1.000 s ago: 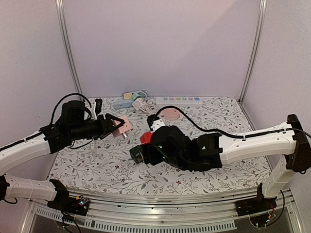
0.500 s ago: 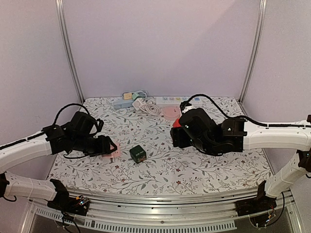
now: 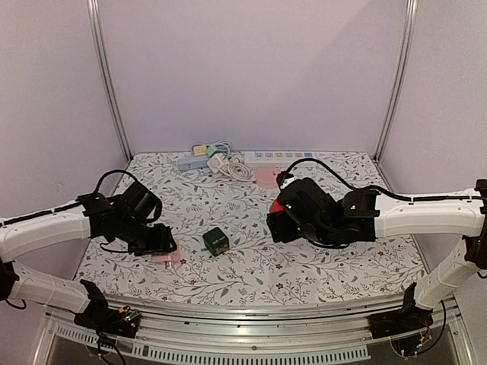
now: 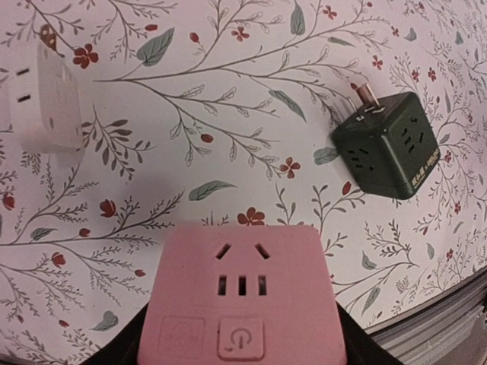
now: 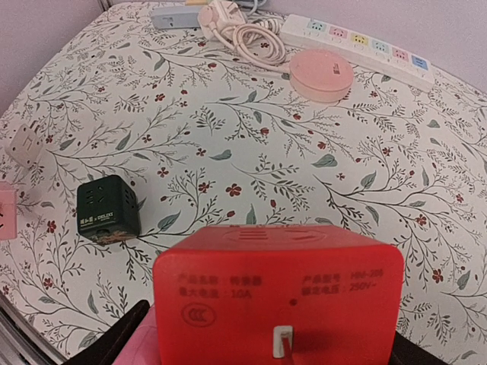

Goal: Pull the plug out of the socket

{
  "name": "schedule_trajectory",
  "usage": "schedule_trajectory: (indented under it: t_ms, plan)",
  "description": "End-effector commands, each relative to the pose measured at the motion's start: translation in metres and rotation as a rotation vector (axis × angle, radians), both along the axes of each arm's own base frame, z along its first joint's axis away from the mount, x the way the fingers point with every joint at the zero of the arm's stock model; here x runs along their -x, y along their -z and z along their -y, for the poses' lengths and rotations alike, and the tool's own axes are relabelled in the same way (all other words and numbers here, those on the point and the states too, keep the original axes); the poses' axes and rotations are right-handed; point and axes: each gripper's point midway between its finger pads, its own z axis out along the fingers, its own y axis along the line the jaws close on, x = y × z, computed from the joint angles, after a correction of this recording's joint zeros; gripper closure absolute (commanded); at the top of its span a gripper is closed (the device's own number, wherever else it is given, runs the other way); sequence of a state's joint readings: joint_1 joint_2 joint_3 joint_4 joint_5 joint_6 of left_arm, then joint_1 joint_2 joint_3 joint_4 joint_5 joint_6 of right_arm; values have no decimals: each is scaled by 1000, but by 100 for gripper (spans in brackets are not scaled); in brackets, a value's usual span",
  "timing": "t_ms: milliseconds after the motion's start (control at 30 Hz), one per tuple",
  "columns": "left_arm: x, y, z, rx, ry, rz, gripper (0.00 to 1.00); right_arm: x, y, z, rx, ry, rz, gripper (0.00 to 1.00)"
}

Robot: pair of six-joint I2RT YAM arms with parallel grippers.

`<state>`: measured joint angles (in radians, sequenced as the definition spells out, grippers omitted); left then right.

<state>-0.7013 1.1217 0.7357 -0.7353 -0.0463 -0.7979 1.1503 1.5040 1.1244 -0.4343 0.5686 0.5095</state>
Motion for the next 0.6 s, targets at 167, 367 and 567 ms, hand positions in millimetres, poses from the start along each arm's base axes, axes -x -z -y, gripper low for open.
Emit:
schedule_trajectory:
  t_ms: [167,367,567]
  plan:
    - [-23,-4,15,-49,-5,2,84,0,-9,-11,-65,-47,15,50]
    - [-32,8,19,-72,1,-6,67,-2,-14,-13,-53,-67,33,50]
    - [-36,20,25,-91,20,-42,64,-2,-16,-13,-55,-76,35,50]
